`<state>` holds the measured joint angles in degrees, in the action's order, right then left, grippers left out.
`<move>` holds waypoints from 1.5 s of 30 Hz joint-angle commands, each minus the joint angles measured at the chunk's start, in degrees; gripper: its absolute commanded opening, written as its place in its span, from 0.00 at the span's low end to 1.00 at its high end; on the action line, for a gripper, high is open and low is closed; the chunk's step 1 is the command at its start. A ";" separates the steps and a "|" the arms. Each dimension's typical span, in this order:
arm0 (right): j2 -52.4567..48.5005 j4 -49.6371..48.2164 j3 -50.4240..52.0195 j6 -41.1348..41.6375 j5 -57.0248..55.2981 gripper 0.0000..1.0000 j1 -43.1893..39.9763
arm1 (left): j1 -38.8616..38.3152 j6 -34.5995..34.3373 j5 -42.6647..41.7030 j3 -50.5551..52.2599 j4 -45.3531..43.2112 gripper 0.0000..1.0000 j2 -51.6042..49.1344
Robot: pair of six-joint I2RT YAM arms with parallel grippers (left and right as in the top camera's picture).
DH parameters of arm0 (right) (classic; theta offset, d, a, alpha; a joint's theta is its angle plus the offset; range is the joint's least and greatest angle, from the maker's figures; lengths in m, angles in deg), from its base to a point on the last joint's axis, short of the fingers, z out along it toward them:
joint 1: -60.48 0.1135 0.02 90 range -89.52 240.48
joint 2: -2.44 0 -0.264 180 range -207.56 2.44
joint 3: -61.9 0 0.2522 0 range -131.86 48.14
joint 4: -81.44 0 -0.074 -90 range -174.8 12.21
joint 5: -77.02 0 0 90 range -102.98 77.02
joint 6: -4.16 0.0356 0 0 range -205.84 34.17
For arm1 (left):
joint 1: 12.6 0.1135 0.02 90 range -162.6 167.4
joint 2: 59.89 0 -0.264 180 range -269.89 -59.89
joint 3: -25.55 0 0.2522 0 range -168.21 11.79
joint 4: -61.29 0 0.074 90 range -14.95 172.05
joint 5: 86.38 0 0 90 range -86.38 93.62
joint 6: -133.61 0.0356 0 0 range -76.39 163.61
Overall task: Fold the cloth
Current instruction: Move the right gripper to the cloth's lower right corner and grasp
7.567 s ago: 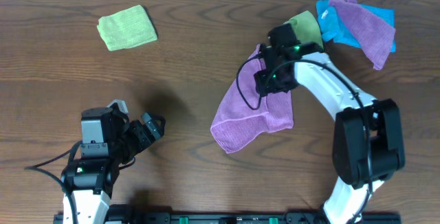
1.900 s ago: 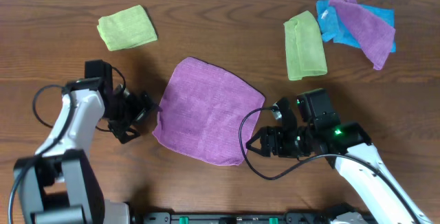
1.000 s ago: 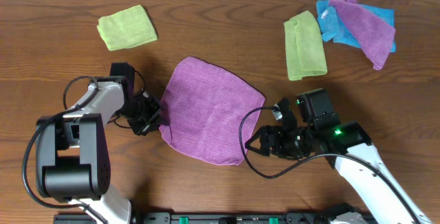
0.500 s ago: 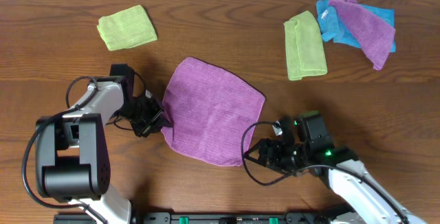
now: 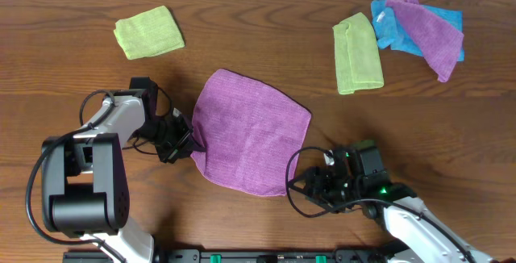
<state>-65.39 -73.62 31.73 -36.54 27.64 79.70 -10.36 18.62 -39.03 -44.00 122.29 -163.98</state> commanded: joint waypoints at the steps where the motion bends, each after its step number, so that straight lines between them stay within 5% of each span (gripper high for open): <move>1: -1.84 -1.64 0.37 2.54 -2.12 0.71 1.31 | -0.31 1.27 -0.87 -0.74 0.76 0.06 -0.13; 25: -16.11 -17.35 0.37 10.34 -9.16 0.61 9.44 | -4.55 1.22 -0.94 -0.74 0.94 0.06 -0.13; 28: -16.85 -17.86 0.37 10.25 -11.67 0.50 10.38 | -4.55 1.22 -0.94 -0.74 0.94 0.06 -0.13; 32: -16.83 -18.08 0.37 8.00 -16.04 0.02 10.75 | -4.52 1.25 -0.94 -0.74 0.94 0.06 -0.13; 45: -7.80 -22.71 -4.79 1.66 -14.97 0.02 10.27 | -4.50 1.86 -4.11 -4.09 2.89 0.06 4.24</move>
<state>-76.49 -96.15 30.10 -32.62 13.93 90.08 -14.67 19.66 -42.16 -44.98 124.92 -163.09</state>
